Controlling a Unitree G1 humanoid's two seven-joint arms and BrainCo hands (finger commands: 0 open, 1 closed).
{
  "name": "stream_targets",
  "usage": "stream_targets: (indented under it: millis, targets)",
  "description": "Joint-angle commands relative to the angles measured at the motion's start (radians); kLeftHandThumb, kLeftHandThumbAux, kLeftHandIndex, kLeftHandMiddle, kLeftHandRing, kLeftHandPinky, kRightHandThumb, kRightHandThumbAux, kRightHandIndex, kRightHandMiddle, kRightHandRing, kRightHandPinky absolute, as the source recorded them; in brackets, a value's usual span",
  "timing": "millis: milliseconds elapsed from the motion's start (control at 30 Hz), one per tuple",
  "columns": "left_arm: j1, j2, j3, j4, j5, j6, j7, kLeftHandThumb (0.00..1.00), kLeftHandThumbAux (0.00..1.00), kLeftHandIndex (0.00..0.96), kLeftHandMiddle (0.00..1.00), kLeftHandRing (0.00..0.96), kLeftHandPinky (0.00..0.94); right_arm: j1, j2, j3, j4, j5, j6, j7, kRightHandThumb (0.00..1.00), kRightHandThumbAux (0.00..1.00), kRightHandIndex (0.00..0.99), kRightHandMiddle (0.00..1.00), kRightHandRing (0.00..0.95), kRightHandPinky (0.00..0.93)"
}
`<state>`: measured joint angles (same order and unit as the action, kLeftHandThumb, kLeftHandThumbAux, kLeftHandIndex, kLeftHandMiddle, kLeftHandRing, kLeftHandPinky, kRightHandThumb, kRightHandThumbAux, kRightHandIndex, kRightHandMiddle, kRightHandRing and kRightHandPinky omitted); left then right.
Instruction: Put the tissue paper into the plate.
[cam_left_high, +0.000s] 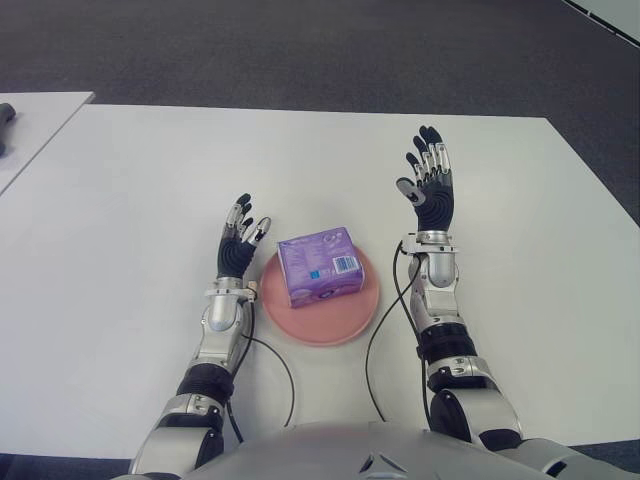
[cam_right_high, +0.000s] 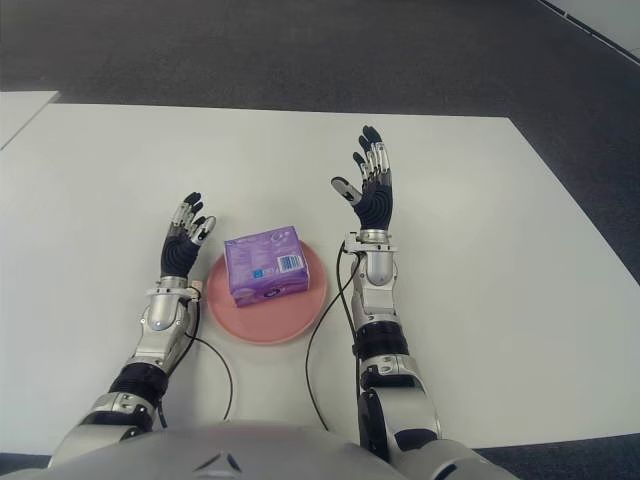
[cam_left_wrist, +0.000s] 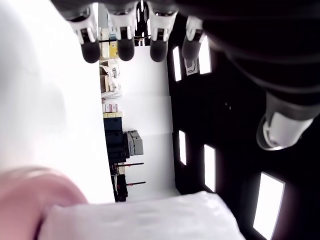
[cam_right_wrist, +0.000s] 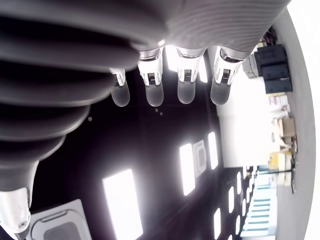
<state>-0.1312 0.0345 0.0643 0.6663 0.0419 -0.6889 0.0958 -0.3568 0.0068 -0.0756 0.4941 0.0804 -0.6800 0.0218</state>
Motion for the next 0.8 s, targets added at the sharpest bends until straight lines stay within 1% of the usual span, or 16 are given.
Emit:
stream_targets:
  millis: [33,267,533,800]
  targets:
    - [0.014,0.008,0.003,-0.001,0.005,0.002,-0.003,0.0,0.469,0.0,0.0,0.0,0.0,0.003,0.007,0.001,0.001,-0.01,0.015,-0.004,0.037,0.592,0.047,0.031,0.0,0.0]
    - [0.004,0.011,0.006,0.004,0.002,0.003,-0.004,0.0,0.467,0.0,0.0,0.0,0.0,-0.004,0.006,0.002,0.009,-0.011,0.016,-0.007,0.037,0.592,0.047,0.031,0.0,0.0]
    - [-0.004,0.016,0.007,0.001,0.012,-0.006,0.007,0.0,0.495,0.0,0.0,0.0,0.0,-0.007,0.006,0.002,0.013,-0.011,0.015,-0.009,0.037,0.592,0.047,0.031,0.0,0.0]
    - [-0.007,0.025,0.008,-0.004,0.017,-0.013,0.005,0.0,0.493,0.0,0.0,0.0,0.0,-0.008,0.01,0.005,0.013,-0.016,0.015,-0.014,0.037,0.592,0.047,0.031,0.0,0.0]
